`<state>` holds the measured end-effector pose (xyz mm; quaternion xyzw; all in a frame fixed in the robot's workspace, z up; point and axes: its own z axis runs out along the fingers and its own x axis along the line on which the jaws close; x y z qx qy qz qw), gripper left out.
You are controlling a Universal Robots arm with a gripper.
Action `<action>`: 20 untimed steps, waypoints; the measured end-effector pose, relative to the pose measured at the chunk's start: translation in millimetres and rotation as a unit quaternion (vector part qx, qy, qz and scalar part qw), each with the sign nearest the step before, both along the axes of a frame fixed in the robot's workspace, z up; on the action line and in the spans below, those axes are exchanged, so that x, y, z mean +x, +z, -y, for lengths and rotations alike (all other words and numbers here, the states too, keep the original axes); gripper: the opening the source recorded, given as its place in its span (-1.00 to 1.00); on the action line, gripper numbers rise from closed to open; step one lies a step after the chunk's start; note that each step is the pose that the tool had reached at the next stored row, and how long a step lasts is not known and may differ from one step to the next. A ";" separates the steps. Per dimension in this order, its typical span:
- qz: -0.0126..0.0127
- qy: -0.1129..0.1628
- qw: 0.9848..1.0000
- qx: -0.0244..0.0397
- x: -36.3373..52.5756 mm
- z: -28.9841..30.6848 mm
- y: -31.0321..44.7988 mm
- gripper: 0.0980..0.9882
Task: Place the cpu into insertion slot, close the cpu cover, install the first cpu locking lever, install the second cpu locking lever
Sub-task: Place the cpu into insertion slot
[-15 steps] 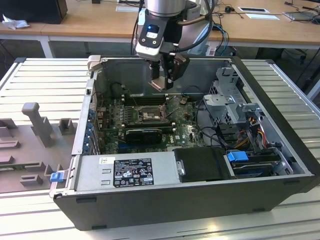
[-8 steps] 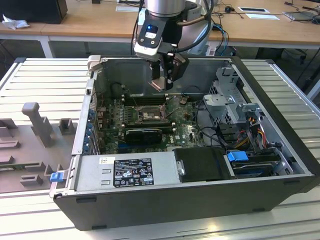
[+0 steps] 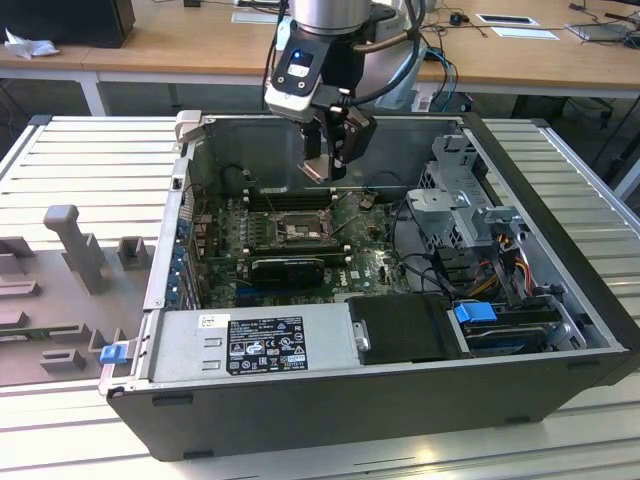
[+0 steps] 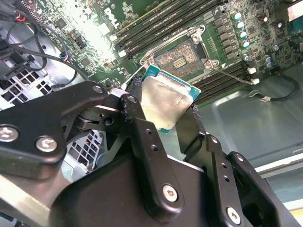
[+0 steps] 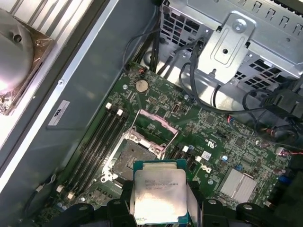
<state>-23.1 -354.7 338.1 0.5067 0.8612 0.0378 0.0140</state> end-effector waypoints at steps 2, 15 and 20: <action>0.000 -0.014 1.000 0.000 0.0 0.0 -1.0 -0.03; 0.000 -0.097 0.995 -0.001 0.0 0.0 -7.0 -0.03; 0.000 -0.141 0.990 -0.001 0.0 0.0 -10.1 -0.03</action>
